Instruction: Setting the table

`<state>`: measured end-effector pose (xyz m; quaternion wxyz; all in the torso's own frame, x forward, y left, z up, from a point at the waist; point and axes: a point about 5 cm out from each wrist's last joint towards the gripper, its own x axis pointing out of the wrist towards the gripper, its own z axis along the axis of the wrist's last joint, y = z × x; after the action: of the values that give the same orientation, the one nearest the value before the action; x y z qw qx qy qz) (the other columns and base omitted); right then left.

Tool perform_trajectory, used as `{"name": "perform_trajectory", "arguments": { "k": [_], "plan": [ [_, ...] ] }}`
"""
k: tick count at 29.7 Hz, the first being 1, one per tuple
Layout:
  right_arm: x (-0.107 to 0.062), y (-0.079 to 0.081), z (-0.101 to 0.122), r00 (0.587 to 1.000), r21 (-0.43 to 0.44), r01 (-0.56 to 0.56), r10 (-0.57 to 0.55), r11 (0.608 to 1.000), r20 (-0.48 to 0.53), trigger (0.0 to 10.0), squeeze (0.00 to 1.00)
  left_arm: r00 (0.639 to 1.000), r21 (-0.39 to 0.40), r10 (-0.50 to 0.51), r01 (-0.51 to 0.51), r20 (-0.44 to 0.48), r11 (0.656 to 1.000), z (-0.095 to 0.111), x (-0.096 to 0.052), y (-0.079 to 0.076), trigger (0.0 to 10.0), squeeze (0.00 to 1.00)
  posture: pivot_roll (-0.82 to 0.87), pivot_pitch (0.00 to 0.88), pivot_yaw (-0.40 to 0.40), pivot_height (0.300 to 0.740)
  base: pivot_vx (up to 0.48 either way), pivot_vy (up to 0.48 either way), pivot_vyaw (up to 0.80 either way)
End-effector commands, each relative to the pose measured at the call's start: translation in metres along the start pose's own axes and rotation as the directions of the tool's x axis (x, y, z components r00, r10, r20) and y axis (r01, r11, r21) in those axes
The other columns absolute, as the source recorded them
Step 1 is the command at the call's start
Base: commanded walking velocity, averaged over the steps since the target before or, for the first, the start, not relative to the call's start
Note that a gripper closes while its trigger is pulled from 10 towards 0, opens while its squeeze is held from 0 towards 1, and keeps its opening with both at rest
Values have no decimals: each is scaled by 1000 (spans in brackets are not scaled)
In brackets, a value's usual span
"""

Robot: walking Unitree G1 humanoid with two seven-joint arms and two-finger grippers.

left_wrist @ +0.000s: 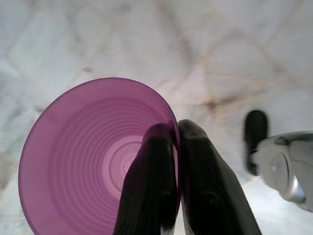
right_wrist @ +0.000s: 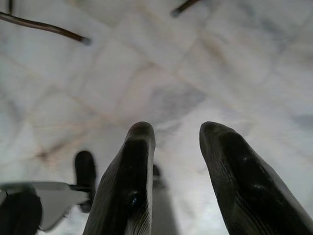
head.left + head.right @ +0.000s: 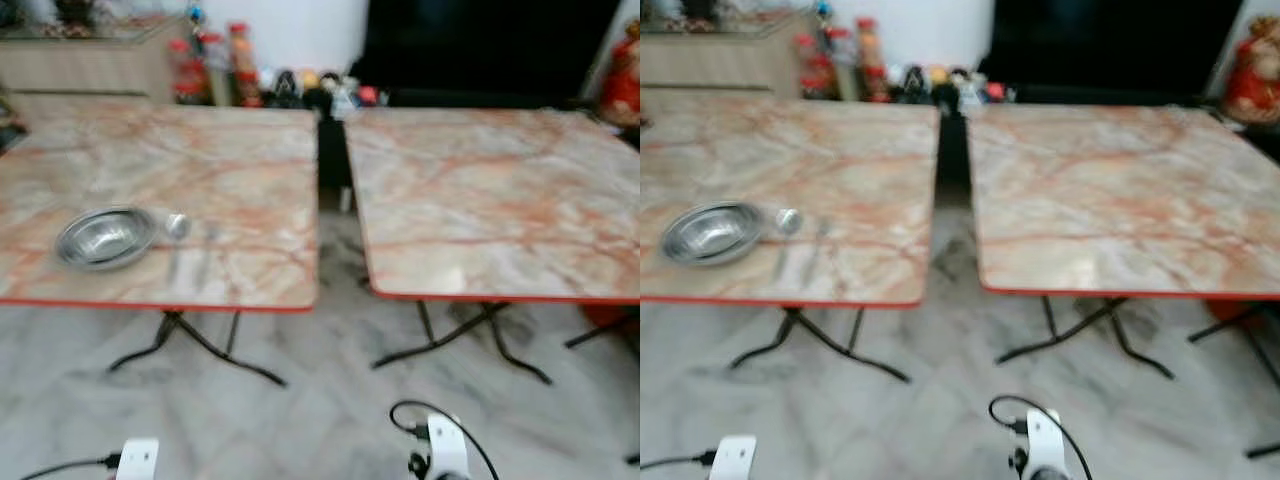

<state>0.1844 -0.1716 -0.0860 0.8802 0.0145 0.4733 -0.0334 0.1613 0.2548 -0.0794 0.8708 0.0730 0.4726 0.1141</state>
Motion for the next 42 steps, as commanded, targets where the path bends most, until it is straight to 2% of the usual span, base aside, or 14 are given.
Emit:
{"name": "perform_trajectory", "arguments": {
  "k": [1,17,31,34,42],
  "plan": [
    [-1,-9,-6,999,7,27,-27,1000,-17,10000,0,1000,-5,-15,15,-12,1000,-2,0,-9,10000,0,12,0,-9,740,0,480,0],
    [-1,-8,-5,1000,15,17,-17,1000,-17,10000,0,1000,-7,-7,7,-15,1000,-6,-1,-6,10000,0,31,0,-10,740,0,480,0],
    [-1,-7,-4,1000,9,10,-10,1000,-14,10000,0,1000,-6,-11,11,-5,1000,-2,0,-10,10000,0,36,0,-14,740,0,480,0],
    [-1,-7,-3,1000,6,9,-9,1000,-13,10000,0,1000,10,-12,12,12,1000,3,0,-13,10000,0,36,0,-17,740,0,0,0],
    [-1,-7,-3,1000,6,9,-9,1000,-11,10000,0,999,-8,-16,16,38,1000,11,1,-21,10000,0,35,0,-15,740,0,0,0]
  ]
}}
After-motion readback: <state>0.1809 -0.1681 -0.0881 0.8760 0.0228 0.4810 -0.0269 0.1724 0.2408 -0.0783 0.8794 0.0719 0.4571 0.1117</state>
